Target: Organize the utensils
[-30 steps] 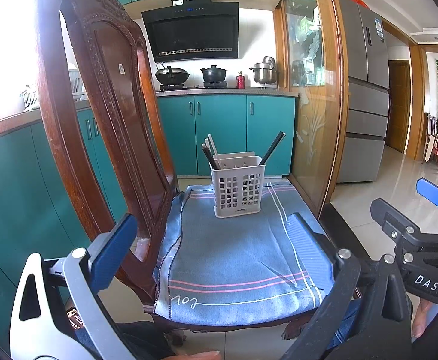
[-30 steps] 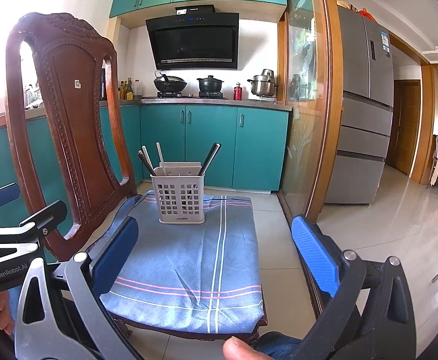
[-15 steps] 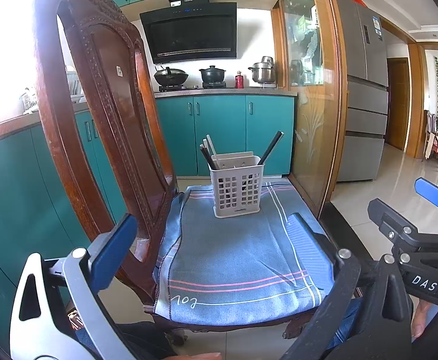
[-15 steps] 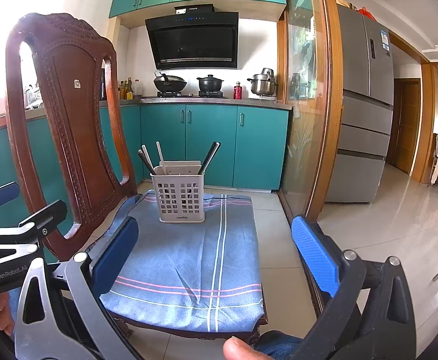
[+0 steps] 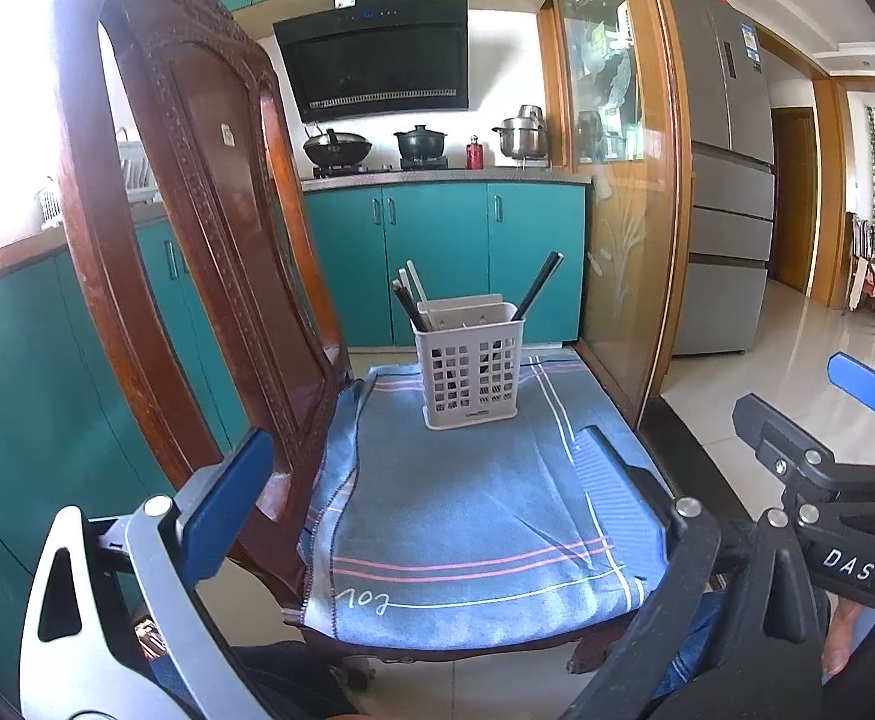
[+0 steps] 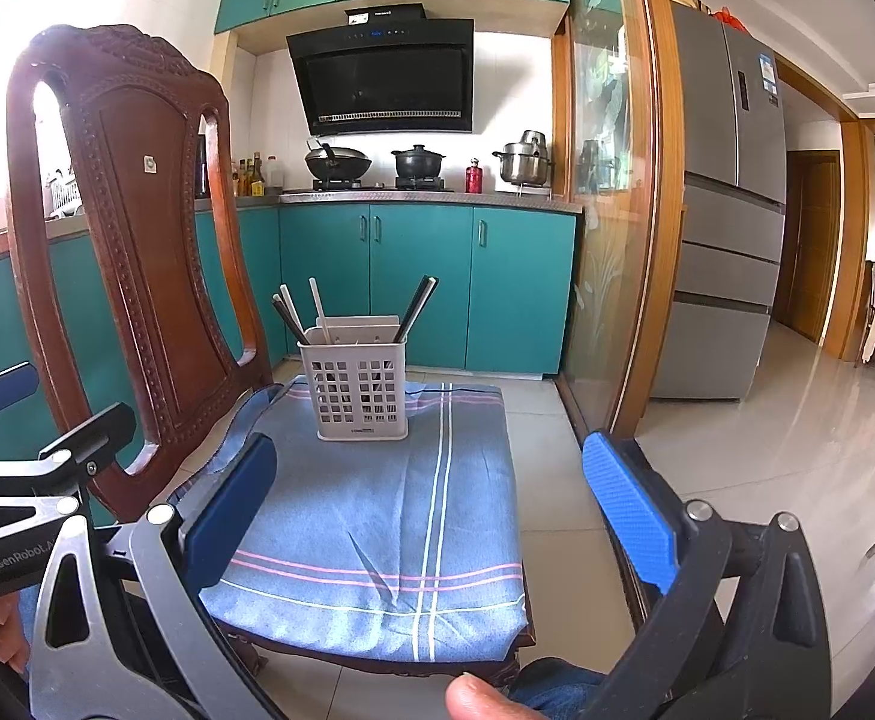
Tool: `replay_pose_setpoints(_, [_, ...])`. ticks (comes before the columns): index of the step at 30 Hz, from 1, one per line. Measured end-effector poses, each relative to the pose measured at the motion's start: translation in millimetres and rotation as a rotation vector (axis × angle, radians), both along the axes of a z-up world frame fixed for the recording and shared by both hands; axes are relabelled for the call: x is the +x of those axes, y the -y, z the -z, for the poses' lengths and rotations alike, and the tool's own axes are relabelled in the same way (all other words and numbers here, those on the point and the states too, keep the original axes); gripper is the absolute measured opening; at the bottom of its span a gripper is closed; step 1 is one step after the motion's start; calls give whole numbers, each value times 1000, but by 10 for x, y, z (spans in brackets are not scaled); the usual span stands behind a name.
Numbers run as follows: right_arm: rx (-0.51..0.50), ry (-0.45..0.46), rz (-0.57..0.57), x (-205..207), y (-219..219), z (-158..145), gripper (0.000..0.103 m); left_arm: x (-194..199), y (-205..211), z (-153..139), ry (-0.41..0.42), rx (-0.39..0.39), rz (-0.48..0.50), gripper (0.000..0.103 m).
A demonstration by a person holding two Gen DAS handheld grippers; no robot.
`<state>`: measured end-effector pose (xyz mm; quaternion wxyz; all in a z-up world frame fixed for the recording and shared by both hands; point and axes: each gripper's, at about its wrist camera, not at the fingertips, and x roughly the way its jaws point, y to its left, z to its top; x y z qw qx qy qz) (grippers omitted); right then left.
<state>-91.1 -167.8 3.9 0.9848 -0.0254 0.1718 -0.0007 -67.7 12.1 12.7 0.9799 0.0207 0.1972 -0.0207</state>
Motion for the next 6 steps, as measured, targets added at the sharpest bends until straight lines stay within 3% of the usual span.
replay_pose_setpoints(6, [4,-43,11,145,20,107,100,308,-36,177,-85,-50,30,99])
